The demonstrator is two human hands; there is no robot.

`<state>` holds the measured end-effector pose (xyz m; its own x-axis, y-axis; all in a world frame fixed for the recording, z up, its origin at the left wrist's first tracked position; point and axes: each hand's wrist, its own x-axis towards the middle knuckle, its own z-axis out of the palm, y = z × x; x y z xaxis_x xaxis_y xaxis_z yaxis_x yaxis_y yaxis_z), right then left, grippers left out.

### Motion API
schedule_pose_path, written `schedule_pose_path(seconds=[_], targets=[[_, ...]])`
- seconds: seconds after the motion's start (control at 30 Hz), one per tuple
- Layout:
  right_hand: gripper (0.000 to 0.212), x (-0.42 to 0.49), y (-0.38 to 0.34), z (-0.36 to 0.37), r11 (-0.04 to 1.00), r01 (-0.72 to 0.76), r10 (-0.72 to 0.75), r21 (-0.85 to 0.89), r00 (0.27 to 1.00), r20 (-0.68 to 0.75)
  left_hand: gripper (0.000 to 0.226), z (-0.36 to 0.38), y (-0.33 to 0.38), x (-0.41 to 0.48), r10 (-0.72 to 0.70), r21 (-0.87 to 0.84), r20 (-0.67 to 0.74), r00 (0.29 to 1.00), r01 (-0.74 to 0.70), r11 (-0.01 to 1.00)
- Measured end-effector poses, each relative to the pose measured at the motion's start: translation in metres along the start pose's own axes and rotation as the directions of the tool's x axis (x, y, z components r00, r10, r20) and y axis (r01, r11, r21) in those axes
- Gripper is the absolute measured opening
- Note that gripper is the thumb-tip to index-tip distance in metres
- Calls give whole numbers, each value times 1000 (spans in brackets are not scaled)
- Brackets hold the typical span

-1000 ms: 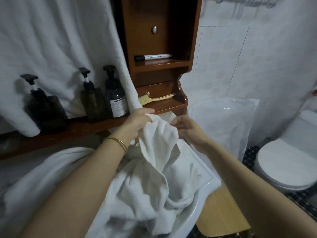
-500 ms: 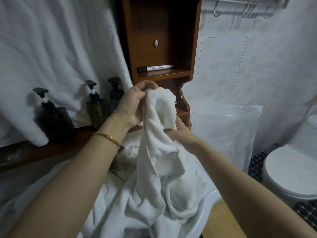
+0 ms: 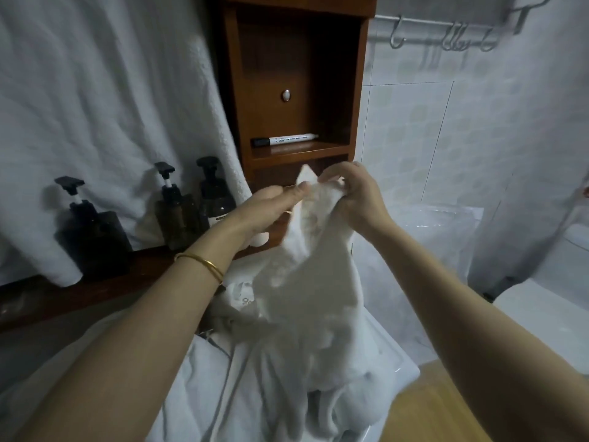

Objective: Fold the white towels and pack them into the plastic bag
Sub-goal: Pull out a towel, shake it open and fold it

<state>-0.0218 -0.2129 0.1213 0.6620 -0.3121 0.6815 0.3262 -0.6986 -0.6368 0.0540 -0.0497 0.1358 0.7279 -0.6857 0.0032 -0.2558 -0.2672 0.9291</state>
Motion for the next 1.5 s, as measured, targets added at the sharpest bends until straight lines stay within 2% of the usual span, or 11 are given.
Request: schedule_pose_path(seconds=[0.17, 0.27, 0.43, 0.53, 0.67, 0.87, 1.0, 1.1, 1.17, 1.37, 1.5], targets=[[32, -14, 14, 13, 961, -197, 211, 193, 976, -52, 28, 13, -2, 12, -8, 31, -153, 988, 13, 999], [36, -19, 27, 10, 933, -318, 315, 168, 948, 45, 17, 13, 5, 15, -1, -219, -327, 945, -75, 973], [16, -46, 59, 18, 879, -475, 464, -35, 837, 290, 19, 4, 19, 16, -48, -753, -258, 965, -170, 636], [12, -65, 83, 25, 840, -528, 522, -126, 725, 449, 32, -4, 19, 10, -44, -765, -220, 975, -144, 628], [18, -86, 110, 35, 794, -545, 594, -270, 599, 538, 39, -14, 19, 3, 23, -671, -254, 967, -194, 716], [6, -40, 89, 25, 852, -523, 521, 18, 851, 61, 21, -17, 15, -4, 206, 32, -263, 942, -205, 978], [27, 26, 8, 18, 982, -183, 183, 39, 983, -14, 81, -4, 17, 2, 113, 404, -48, 992, -84, 911], [25, 42, -20, 13, 994, -82, 81, 79, 997, 18, 29, 5, 18, 13, 230, 442, -192, 954, -125, 888], [25, 36, -14, 7, 989, -126, 120, 79, 990, 78, 5, 0, 19, 14, 312, 486, -319, 895, -128, 864], [7, -14, 43, 18, 911, -408, 352, 57, 842, 409, 19, -11, 15, 11, 462, 480, -513, 724, -205, 853], [14, -45, 85, 28, 794, -550, 607, -258, 734, 305, 15, -22, 12, 8, 459, 578, -537, 707, -88, 811]])
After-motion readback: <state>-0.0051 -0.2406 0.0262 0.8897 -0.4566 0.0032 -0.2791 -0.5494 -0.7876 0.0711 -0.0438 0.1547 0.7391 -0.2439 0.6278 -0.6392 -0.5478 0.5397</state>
